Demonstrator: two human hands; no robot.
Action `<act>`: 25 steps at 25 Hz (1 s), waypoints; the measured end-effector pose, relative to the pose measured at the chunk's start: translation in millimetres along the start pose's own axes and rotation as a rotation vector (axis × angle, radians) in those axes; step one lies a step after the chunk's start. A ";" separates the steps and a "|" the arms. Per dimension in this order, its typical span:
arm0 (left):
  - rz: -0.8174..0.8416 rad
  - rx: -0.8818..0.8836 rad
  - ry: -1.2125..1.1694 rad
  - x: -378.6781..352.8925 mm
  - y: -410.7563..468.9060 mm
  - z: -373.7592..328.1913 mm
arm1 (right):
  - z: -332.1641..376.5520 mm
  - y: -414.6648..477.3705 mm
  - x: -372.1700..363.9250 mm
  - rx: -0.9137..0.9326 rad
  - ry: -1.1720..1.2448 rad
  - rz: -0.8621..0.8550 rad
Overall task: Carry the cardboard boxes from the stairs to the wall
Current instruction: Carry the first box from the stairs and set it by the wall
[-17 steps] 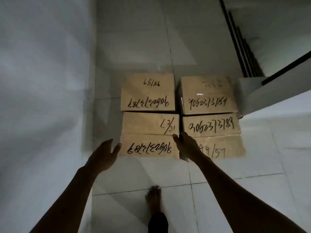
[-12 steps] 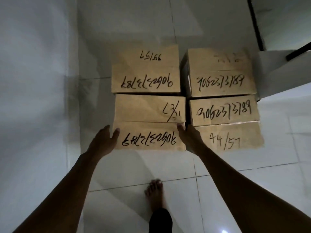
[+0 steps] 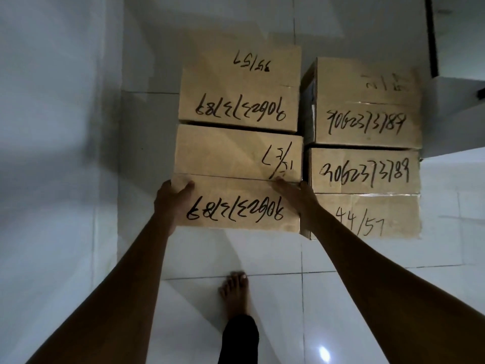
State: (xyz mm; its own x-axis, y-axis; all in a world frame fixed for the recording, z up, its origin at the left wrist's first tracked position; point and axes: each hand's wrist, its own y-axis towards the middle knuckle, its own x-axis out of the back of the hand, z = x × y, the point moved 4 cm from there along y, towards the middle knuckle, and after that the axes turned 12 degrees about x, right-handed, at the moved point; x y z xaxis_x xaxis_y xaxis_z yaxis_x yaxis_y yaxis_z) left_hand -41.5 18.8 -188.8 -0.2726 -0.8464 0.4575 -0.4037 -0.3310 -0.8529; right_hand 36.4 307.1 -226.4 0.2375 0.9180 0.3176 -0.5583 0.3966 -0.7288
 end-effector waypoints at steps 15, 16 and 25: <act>-0.167 0.051 -0.447 214.7 -502.9 81.7 | 278.1 -441.9 158.2 0.461 -0.516 0.186; -0.192 0.045 -0.504 215.6 -534.1 102.4 | 277.0 -467.2 165.2 0.507 -0.539 0.223; -0.422 0.194 -0.835 156.1 -747.6 348.4 | 176.6 -657.3 181.0 0.754 -0.863 0.573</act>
State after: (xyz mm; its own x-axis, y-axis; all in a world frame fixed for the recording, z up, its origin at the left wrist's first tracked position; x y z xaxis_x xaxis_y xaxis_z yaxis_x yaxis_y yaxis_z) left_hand 522.0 -11.1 432.6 0.6041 -0.6411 0.4734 -0.1539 -0.6766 -0.7200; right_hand 305.9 211.8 417.3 -0.6173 0.5435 0.5688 -0.7866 -0.4135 -0.4586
